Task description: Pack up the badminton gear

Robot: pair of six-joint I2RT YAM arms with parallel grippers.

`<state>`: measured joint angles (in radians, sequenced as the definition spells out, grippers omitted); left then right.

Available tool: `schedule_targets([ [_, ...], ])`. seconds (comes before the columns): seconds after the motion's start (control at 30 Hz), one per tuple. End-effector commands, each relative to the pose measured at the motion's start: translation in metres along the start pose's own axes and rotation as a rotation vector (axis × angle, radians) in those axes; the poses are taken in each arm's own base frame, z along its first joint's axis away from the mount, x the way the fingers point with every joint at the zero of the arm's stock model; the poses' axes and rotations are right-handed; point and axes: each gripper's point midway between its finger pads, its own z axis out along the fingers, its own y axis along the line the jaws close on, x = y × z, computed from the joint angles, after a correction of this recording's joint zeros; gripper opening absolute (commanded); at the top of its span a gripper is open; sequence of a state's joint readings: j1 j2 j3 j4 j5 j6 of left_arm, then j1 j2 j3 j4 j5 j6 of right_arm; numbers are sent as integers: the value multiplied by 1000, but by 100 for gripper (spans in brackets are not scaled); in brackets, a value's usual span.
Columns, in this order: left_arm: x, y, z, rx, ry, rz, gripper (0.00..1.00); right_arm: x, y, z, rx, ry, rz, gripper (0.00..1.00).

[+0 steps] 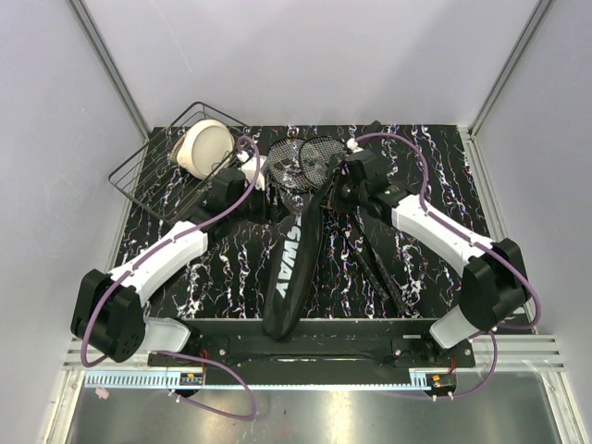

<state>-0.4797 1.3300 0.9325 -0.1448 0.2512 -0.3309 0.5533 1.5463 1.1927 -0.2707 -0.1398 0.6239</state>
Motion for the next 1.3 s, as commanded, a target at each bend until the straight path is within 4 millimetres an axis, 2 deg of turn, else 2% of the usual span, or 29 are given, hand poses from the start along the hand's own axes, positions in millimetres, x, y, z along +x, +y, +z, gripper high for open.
schedule_targets([
  [0.0,-36,-47,-21,149,-145,201,69,16,-18,-11,221,103,-127,0],
  [0.07,-27,-63,-20,213,-173,230,77,18,-13,-7,208,111,-123,0],
  [0.17,-17,-70,-13,213,-154,261,77,18,-6,-5,195,108,-116,0],
  [0.47,-8,-70,12,144,-138,292,70,18,16,-7,107,103,-83,0],
  [0.67,-6,-72,28,145,-127,288,75,17,21,-12,86,93,-65,0],
  [0.83,-4,-62,39,95,-113,276,73,17,26,-14,69,89,-62,0],
  [0.93,-6,-50,40,28,-112,273,64,19,24,-14,73,90,-62,0],
  [1.0,-9,-43,36,-14,-119,288,52,20,22,-14,75,92,-65,0],
  [1.1,-15,-37,29,-55,-147,300,43,22,20,-15,79,93,-71,0],
  [1.17,-17,-36,25,-60,-158,306,43,23,18,-16,83,92,-72,0],
  [1.27,-16,-28,24,-99,-160,302,53,25,20,-18,73,96,-77,0],
])
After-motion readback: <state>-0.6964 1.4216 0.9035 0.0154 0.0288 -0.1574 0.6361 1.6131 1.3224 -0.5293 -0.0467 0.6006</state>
